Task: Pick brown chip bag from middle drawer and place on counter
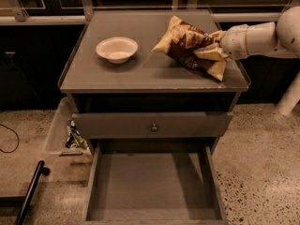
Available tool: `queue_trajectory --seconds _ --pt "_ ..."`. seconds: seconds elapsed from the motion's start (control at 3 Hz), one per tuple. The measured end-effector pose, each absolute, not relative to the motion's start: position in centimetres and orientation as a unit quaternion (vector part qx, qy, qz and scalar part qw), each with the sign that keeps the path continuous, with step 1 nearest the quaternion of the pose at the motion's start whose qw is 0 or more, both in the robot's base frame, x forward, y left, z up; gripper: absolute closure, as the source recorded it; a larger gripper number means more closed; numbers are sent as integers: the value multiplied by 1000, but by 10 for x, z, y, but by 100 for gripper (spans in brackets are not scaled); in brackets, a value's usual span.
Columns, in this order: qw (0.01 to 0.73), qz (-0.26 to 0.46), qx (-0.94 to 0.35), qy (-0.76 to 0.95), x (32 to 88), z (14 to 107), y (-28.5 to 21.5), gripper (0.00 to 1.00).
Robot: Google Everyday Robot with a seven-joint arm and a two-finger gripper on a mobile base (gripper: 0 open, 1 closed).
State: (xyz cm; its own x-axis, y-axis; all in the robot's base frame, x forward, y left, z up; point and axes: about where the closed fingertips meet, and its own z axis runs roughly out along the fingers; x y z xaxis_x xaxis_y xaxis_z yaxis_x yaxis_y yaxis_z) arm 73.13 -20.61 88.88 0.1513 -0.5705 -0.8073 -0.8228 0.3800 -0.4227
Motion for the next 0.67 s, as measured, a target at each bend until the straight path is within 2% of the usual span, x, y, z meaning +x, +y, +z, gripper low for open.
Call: queue_trajectory --seconds 0.33,0.67 --pt "529 119 -544 640 731 889 -206 11" --pt "529 119 -544 640 731 889 -206 0"
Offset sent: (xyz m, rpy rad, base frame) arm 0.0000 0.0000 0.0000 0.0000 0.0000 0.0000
